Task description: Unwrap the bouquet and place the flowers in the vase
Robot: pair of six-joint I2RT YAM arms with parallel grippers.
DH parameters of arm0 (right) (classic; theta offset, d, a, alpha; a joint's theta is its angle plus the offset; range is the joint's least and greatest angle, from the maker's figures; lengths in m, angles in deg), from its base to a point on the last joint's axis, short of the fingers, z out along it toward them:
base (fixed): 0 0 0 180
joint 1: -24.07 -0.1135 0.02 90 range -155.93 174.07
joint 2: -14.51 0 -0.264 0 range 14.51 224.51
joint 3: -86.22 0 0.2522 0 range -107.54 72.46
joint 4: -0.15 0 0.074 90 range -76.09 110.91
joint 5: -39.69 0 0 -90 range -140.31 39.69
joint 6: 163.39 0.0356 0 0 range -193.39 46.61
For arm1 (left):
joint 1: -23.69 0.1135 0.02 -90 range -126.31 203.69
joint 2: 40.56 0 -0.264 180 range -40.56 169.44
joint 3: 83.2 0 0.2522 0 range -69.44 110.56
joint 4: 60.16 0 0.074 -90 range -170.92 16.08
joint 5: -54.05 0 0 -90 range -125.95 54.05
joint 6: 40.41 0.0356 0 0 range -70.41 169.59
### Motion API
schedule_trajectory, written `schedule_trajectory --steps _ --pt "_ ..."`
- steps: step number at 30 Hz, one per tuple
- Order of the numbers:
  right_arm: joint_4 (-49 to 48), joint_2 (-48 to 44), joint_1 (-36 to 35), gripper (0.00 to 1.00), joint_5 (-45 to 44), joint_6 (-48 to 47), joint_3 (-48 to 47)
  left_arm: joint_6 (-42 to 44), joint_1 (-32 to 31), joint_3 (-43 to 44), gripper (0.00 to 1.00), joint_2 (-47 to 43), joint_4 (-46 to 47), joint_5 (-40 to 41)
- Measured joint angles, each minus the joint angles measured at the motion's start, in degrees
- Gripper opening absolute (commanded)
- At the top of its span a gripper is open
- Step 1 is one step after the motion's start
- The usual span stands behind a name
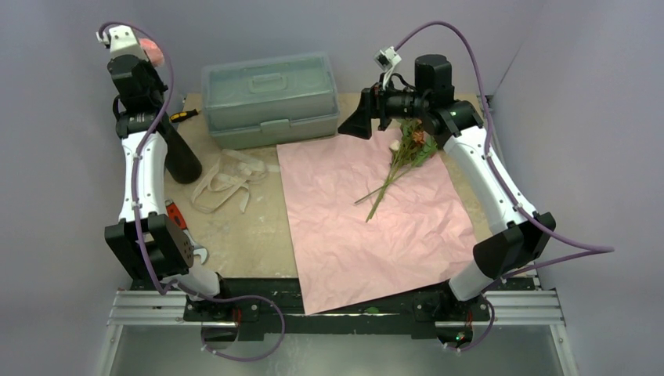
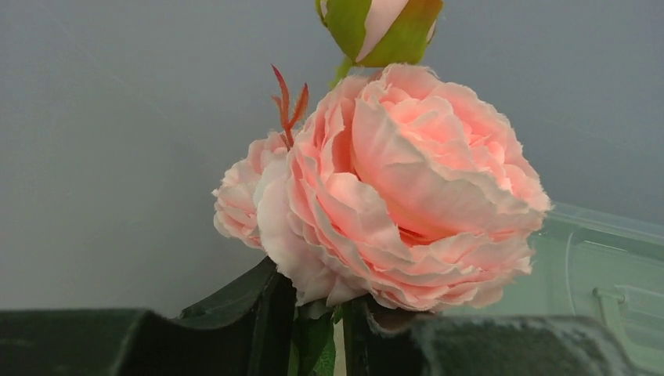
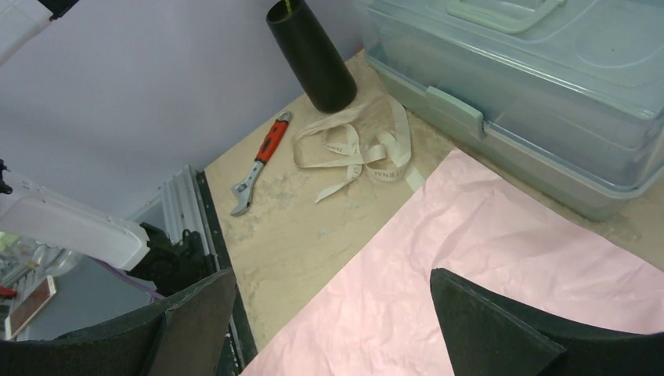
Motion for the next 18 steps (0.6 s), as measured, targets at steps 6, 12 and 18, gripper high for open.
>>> schedule_trajectory --steps 6,12,18 --pt "2.6 0.1 0.6 0.98 -0.9 -1.5 0.0 -1.4 0.2 0.0 0.53 0.1 -1.8 -0.7" --pt "3.2 0.4 2.2 0.98 -0.9 -1.7 0.0 -1.5 0.2 0.3 0.74 -0.3 -5.9 -2.8" --pt "4.5 0.4 3.3 0.98 -1.2 -1.8 0.0 -2.1 0.2 0.2 0.99 -3.2 -10.8 -4.9"
